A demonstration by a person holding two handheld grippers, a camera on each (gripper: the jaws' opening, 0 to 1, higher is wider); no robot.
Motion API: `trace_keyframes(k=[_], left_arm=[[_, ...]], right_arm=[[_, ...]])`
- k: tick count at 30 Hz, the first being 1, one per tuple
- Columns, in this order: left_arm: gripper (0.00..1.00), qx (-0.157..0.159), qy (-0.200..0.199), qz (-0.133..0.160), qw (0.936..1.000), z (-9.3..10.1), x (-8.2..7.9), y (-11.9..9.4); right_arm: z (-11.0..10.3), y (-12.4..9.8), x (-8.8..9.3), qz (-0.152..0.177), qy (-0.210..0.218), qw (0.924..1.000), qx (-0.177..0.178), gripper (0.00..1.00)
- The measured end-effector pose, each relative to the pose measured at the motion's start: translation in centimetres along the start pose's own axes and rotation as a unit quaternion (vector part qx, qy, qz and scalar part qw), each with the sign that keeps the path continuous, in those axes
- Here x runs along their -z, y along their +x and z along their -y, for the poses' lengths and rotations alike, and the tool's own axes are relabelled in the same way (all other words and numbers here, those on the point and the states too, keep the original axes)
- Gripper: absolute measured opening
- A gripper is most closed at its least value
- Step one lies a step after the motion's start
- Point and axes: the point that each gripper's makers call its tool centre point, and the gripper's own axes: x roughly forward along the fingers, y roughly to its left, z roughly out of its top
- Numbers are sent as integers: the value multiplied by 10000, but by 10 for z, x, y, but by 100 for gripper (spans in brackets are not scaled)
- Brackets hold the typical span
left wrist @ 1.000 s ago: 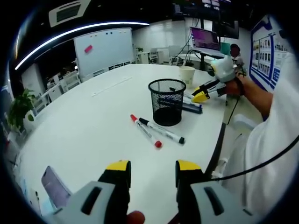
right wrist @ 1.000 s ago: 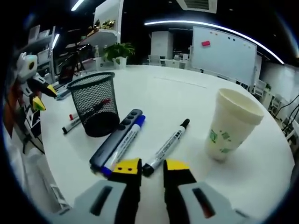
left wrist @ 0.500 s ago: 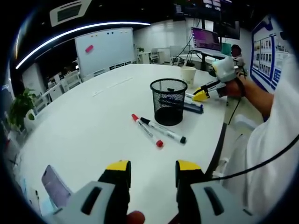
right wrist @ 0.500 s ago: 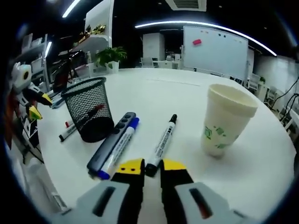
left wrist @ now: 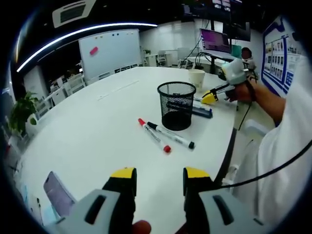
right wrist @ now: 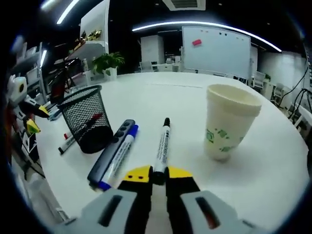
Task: Place the scattered laser pointers and whiteboard markers into the pen holder and stack the scattered paper cups together
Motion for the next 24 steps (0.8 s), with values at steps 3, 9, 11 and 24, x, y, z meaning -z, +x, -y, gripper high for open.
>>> trace_keyframes(k=[3, 9, 11, 24], left_arm=[[39, -18, 3, 16, 10000, -1, -1, -1], [39, -1, 16, 14, 10000, -1, 0, 0], [39, -3, -1, 19, 10000, -1, 0, -1], [39, -5, 34, 15, 10000, -2, -1, -1]], right_arm=[[2, 1, 0, -13, 115, 9999, 11, 11], [1, 1, 0, 3, 122, 9999, 25, 11], [1, 1, 0, 0, 123, 9999, 36, 11], [1, 1, 0, -35, 119, 9999, 78, 11]])
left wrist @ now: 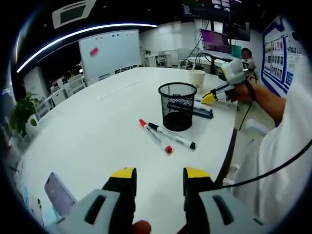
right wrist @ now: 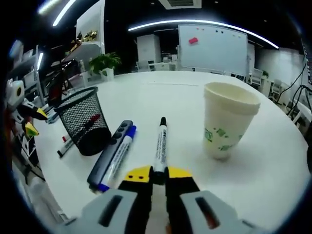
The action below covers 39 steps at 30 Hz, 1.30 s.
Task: Place the scattered laser pointers and whiteboard markers into the pen holder and stack the scattered paper cups together
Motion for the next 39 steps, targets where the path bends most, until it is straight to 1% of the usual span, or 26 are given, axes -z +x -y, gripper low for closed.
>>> trace_keyframes(k=[12, 27, 32, 36, 39], left_arm=[[39, 15, 40, 10, 10000, 1, -1, -1], [39, 17, 77, -15, 10000, 2, -1, -1], [39, 6, 61, -9, 10000, 1, -1, -1], [39, 30, 68, -19, 10000, 2, 0, 0], [39, 30, 76, -30, 10000, 1, 1, 0]], right_arm=[[1, 1, -1, 48, -111, 9999, 3, 11], [1, 1, -1, 42, -126, 9999, -15, 11], [2, -2, -5, 131, -136, 9998, 22, 11], [4, -3, -6, 157, -280, 9995, 64, 11], [6, -4, -7, 174, -253, 9995, 92, 10]])
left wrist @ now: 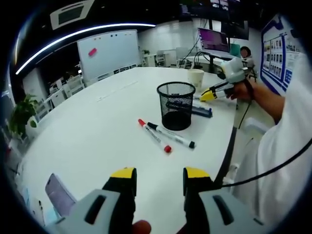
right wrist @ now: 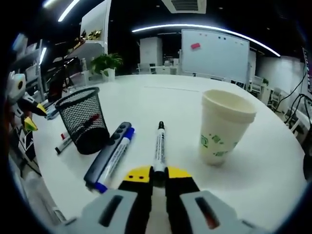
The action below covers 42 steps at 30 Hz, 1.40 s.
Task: Place the scattered laser pointers and whiteboard markers into the pen holder and stack the scattered paper cups together
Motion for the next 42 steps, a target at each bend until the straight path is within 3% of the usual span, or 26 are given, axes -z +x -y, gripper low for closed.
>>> trace_keyframes(k=[6, 18, 42], left_arm=[[39, 20, 30, 6, 10000, 1, 0, 1], [39, 28, 33, 4, 10000, 2, 0, 1], [39, 27, 66, -4, 10000, 3, -2, 1]], right_arm=[[-2, -3, -7, 103, -85, 9999, -14, 10], [3, -13, -34, 657, -131, 9977, 98, 10], [8, -34, -74, 1604, -183, 9867, 201, 10]])
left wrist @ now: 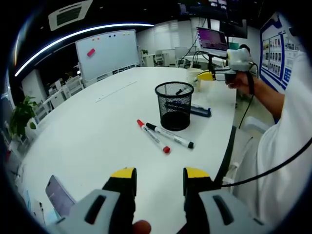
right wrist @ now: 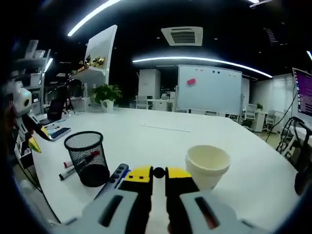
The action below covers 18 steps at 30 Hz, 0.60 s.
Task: Place the scattered laser pointers and whiteboard markers into the pen holder and stack the scattered paper cups together
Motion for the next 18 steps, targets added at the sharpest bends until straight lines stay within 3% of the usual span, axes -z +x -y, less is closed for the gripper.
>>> trace_keyframes(k=[18], left_arm=[[39, -5, 28, -11, 10000, 2, 0, -2]], right_arm=[[0, -2, -6, 135, 25, 9999, 48, 10]])
